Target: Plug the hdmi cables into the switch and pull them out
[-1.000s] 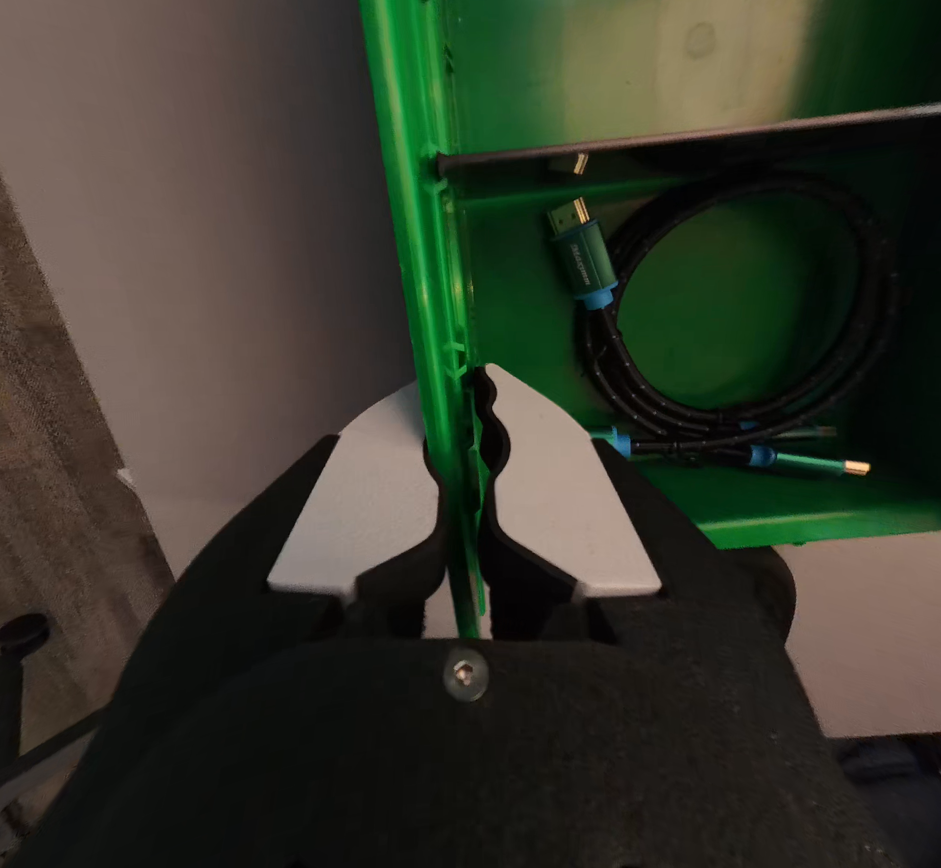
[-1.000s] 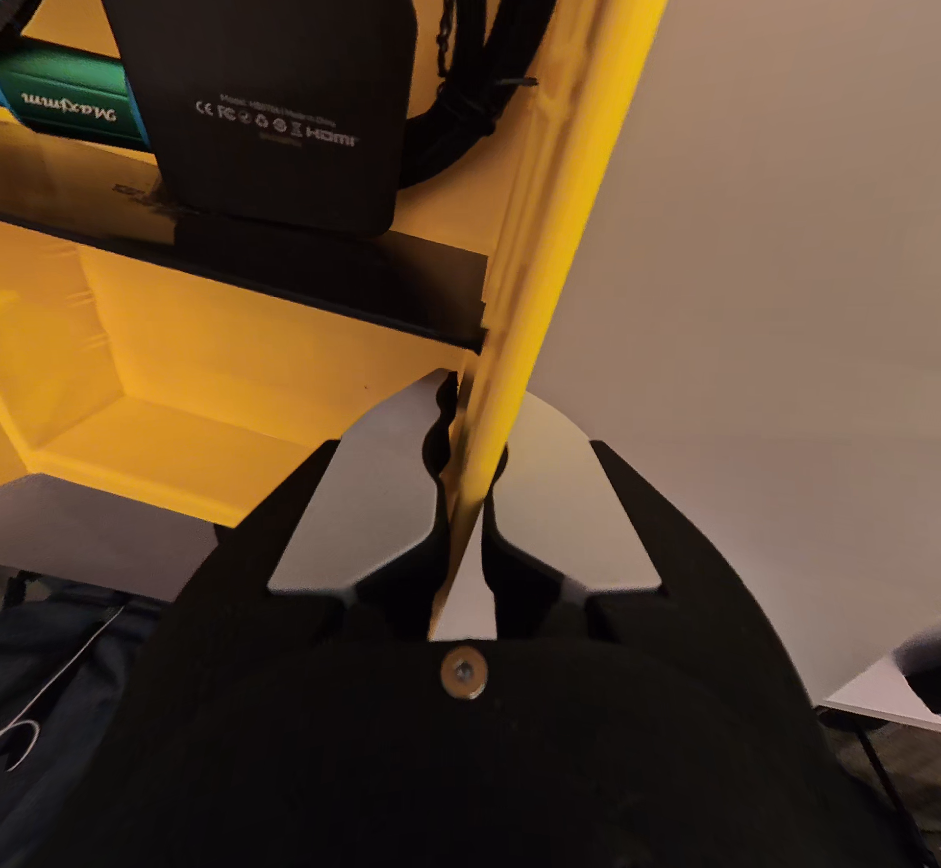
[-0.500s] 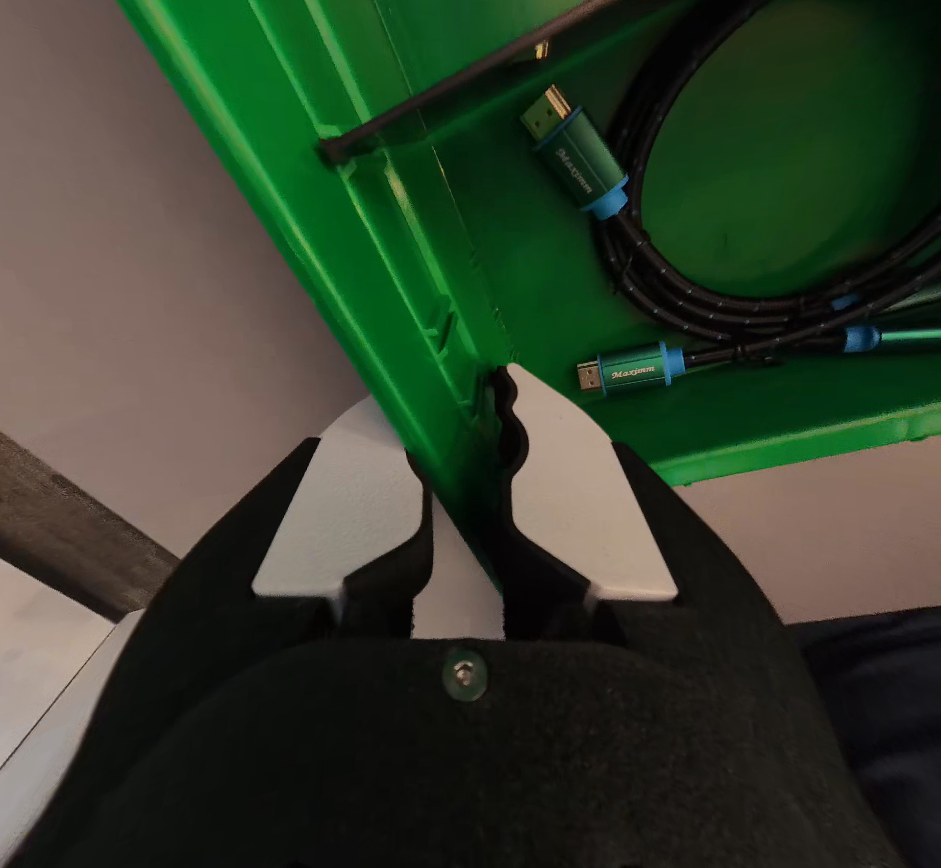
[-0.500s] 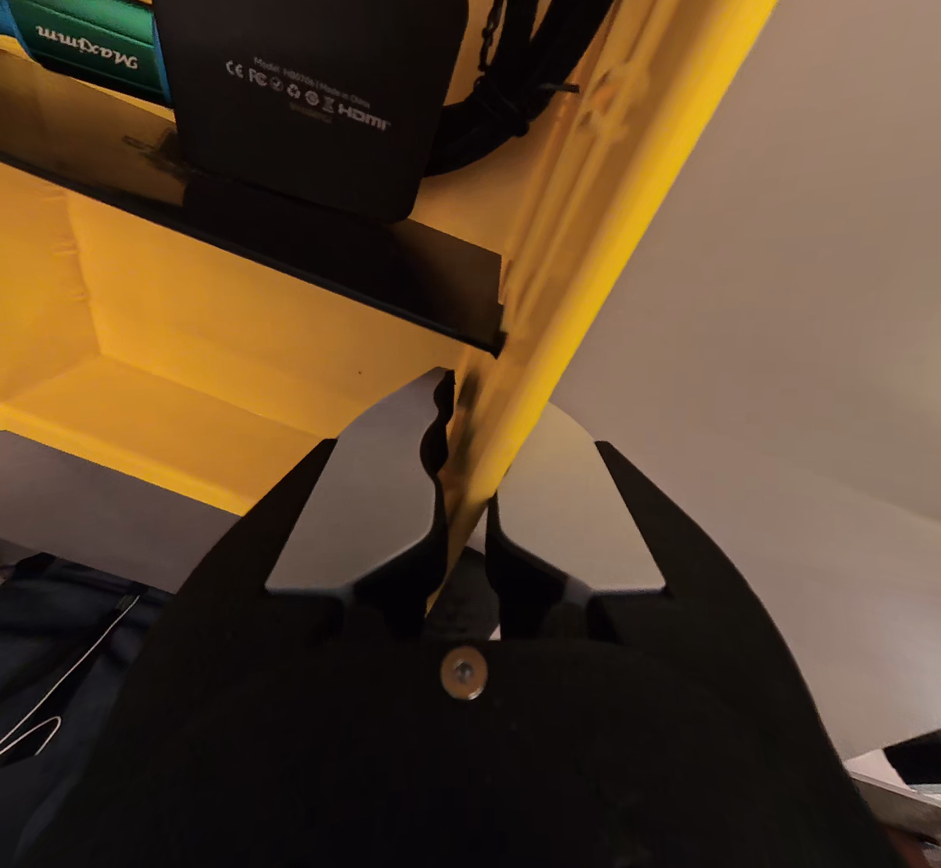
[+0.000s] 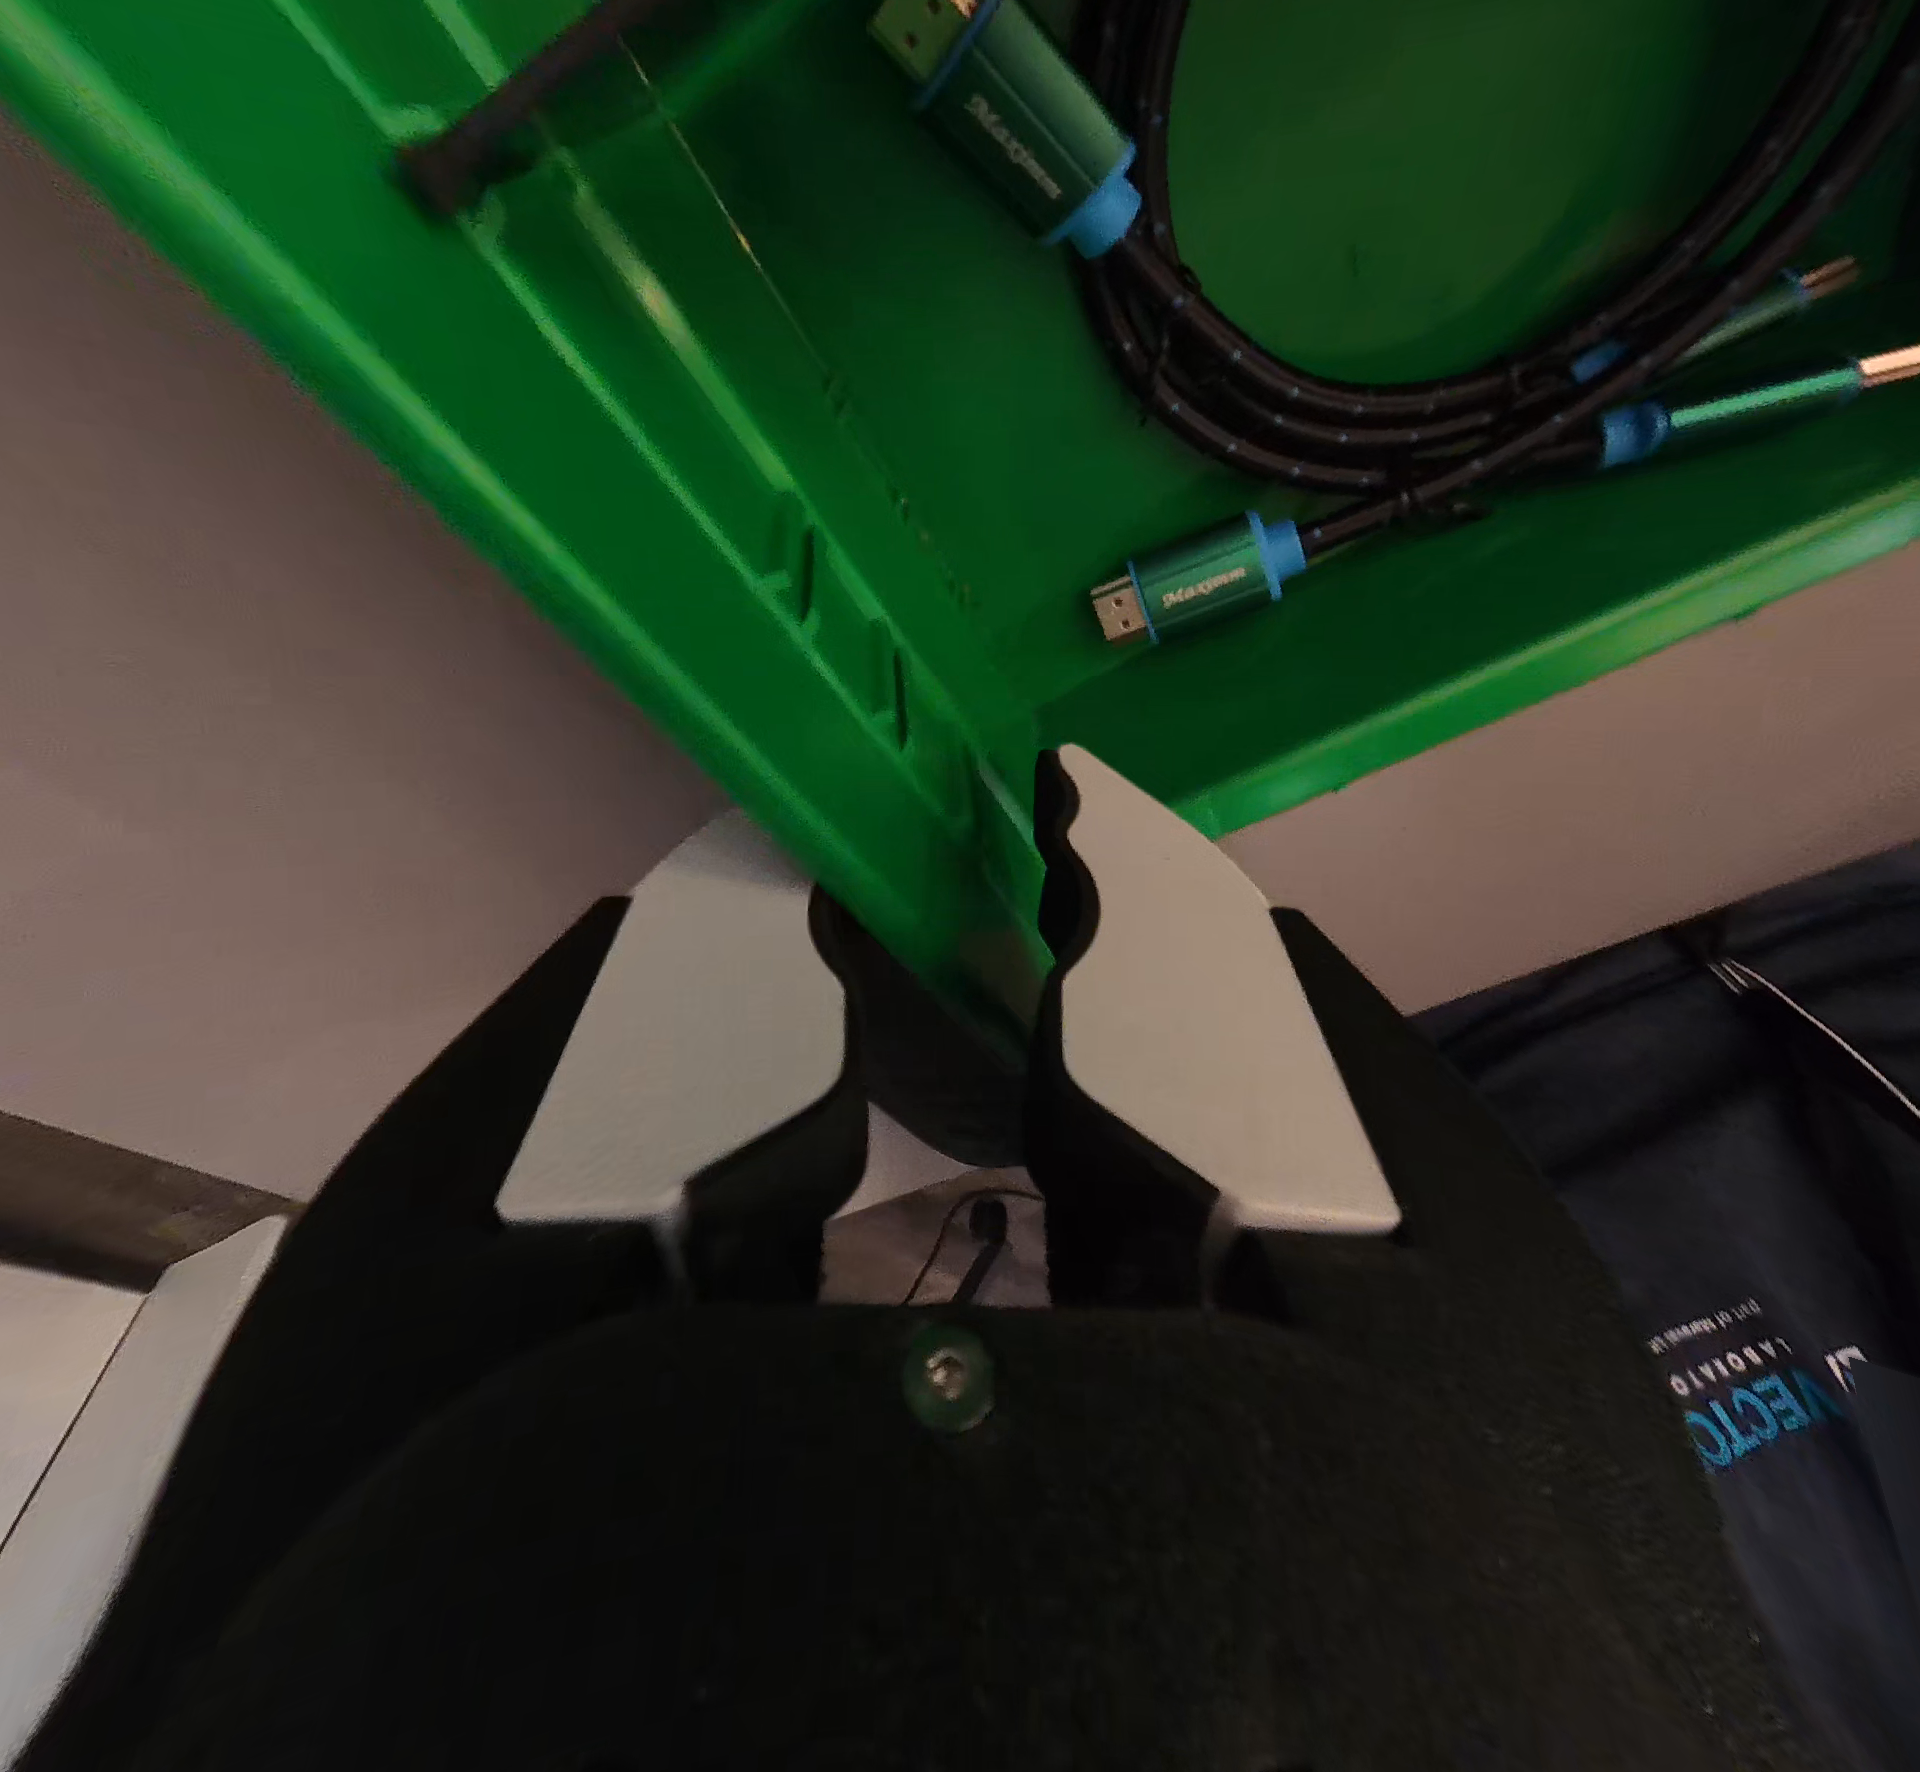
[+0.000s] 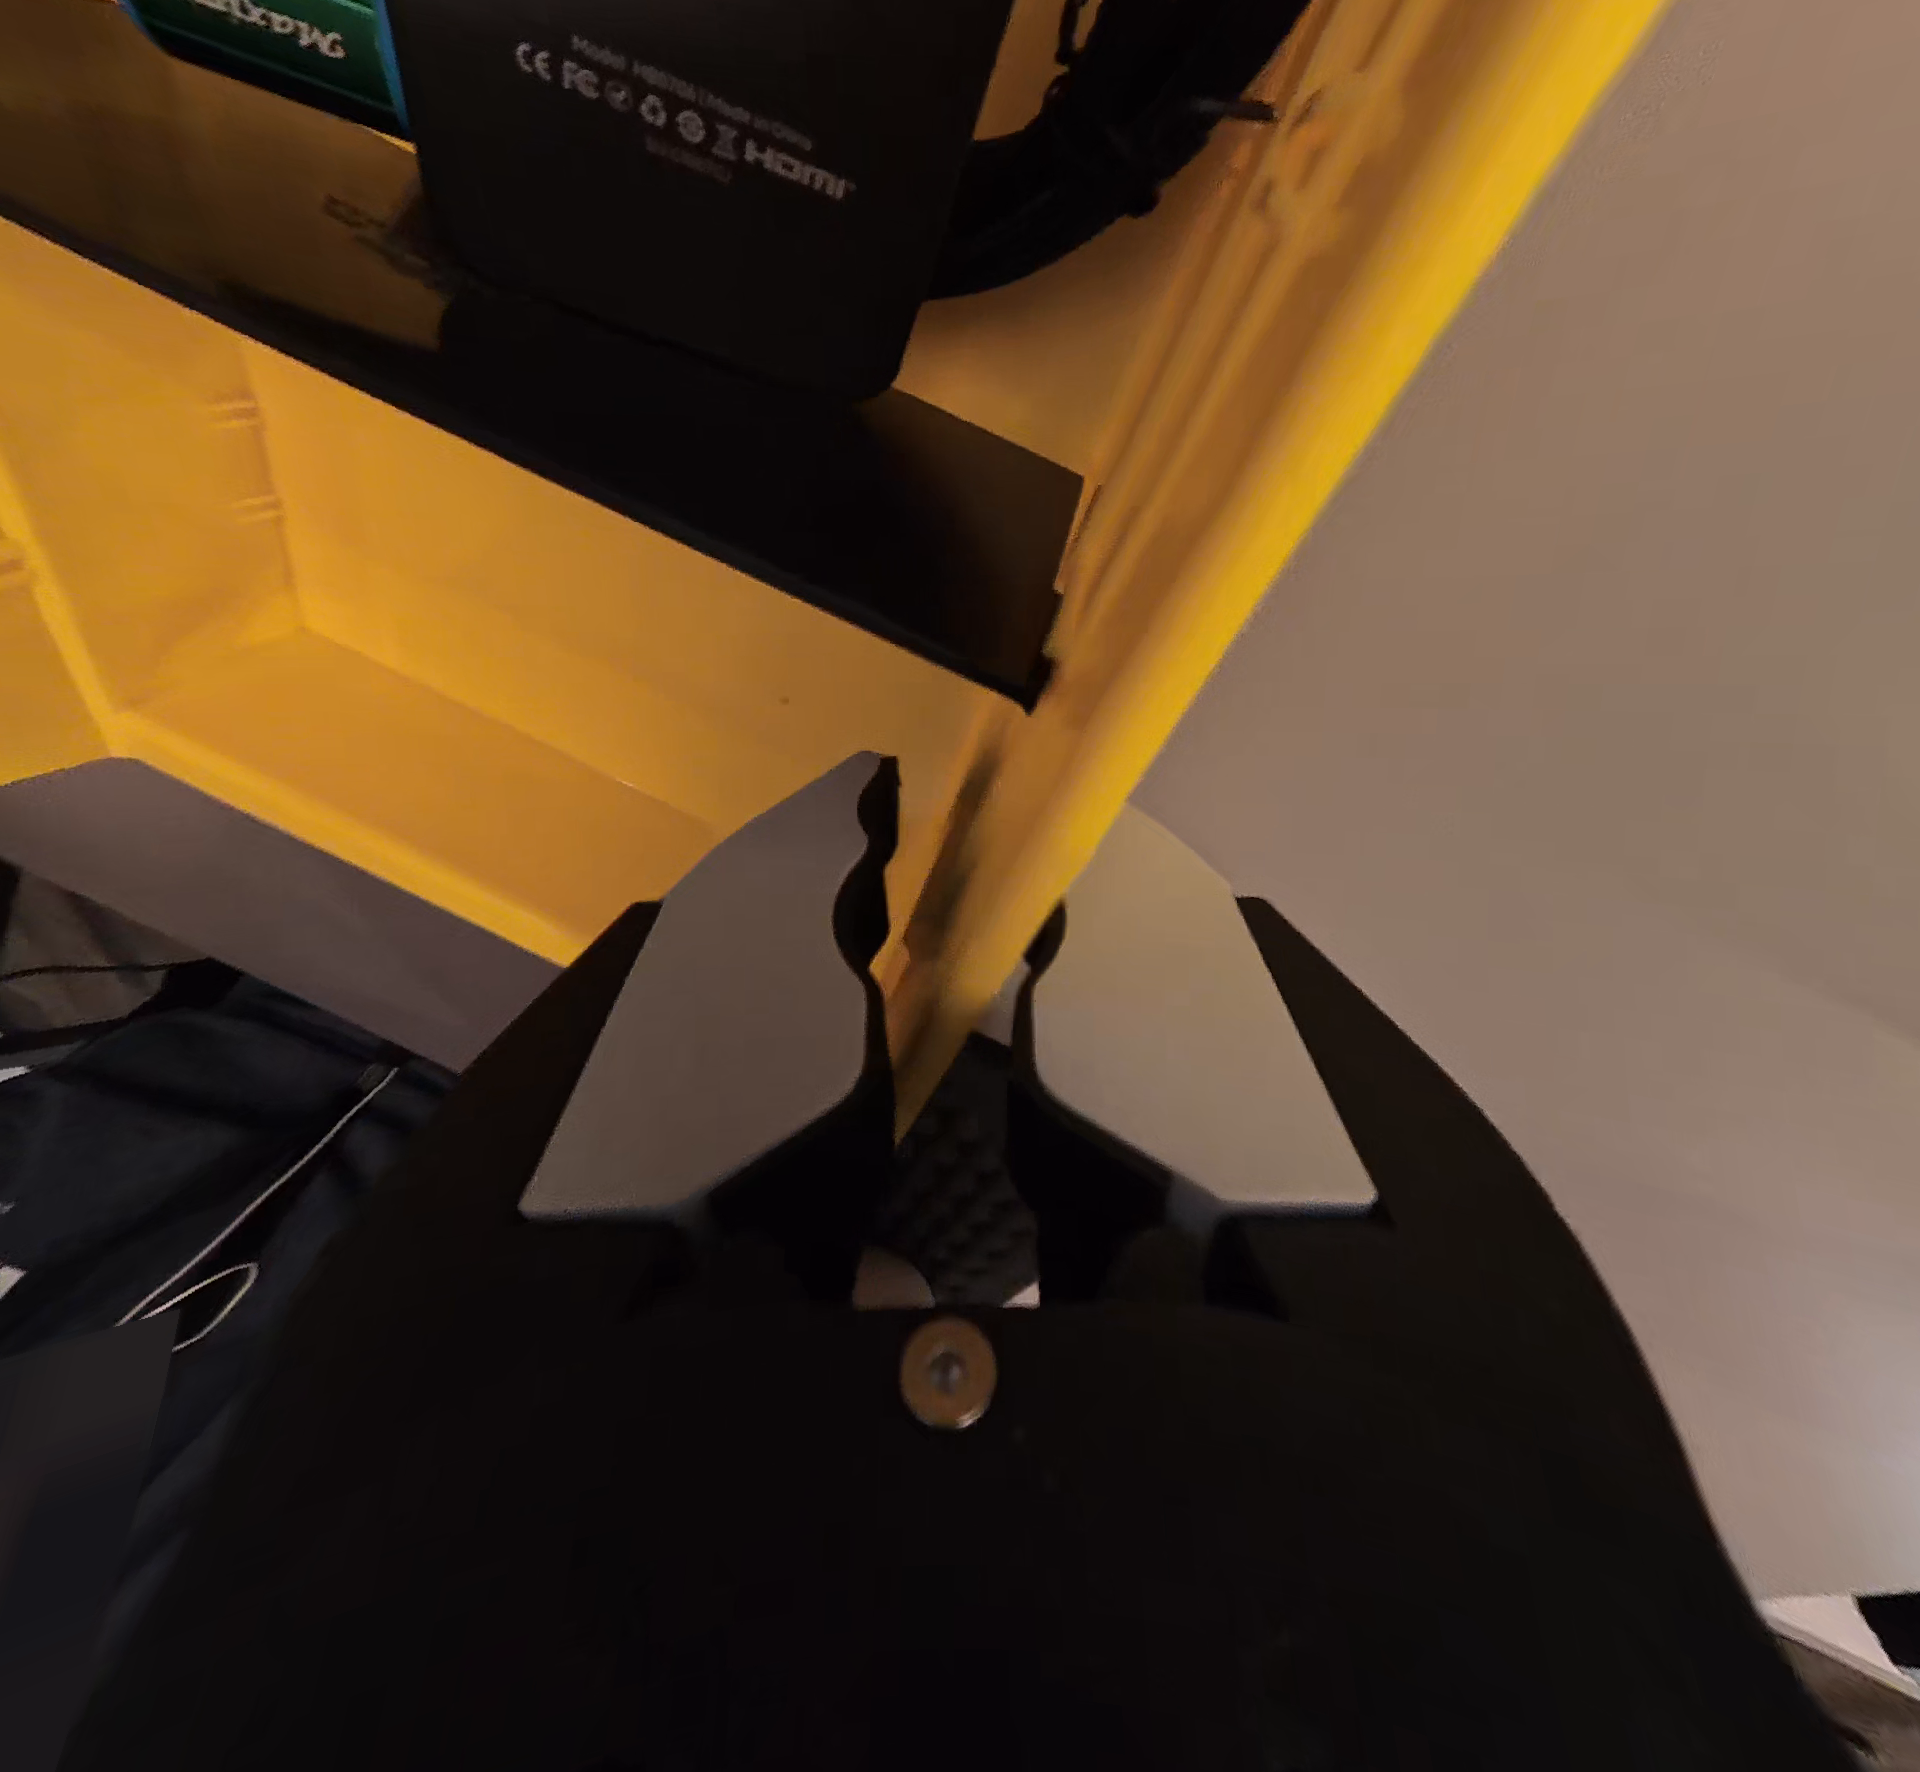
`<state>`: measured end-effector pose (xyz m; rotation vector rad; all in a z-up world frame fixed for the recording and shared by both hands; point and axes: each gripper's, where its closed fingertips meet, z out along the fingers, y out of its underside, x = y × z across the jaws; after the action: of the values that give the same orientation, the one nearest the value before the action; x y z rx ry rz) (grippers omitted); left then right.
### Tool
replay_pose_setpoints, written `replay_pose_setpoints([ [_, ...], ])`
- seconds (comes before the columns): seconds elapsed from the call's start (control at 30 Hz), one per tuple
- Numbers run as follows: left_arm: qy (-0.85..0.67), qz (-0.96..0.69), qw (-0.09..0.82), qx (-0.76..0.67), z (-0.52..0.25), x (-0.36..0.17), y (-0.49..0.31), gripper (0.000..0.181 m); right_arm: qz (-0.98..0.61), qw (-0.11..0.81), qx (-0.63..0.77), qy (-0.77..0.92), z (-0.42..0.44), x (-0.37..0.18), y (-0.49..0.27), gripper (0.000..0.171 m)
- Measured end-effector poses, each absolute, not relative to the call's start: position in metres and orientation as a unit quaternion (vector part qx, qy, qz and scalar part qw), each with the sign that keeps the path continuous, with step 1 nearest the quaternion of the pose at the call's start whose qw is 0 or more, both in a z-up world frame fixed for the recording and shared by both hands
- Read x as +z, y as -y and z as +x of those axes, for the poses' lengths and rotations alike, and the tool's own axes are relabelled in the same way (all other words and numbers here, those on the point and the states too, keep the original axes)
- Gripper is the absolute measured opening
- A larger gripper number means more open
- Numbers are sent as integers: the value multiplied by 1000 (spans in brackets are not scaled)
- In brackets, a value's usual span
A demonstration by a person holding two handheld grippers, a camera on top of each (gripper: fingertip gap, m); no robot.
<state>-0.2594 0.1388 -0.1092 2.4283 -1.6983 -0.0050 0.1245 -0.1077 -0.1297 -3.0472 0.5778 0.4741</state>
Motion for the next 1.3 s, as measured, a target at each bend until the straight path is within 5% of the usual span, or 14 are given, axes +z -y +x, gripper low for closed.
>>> replay_pose_setpoints([
  [0.23, 573, 814, -68, 62, -257, -56, -162, 31, -965, 131, 104, -201, 140, -67, 109, 10],
  [0.5, 490, 741, -435, 148, -235, 73, -212, 26, -800, 595, -64, -42, 85, 105, 24, 22],
  [0.6, 454, 691, -538, 162, -239, 114, -215, 35, -735, 667, -117, 33, 40, 114, 6, 31],
  [0.8, 429, 564, -690, 146, -248, 161, -206, 30, -849, 522, 76, 9, -28, 28, -63, 33],
  [1.3, 467, 583, -636, 193, -240, 143, -198, 30, -964, 244, 4, -108, -20, -93, -122, 32],
])
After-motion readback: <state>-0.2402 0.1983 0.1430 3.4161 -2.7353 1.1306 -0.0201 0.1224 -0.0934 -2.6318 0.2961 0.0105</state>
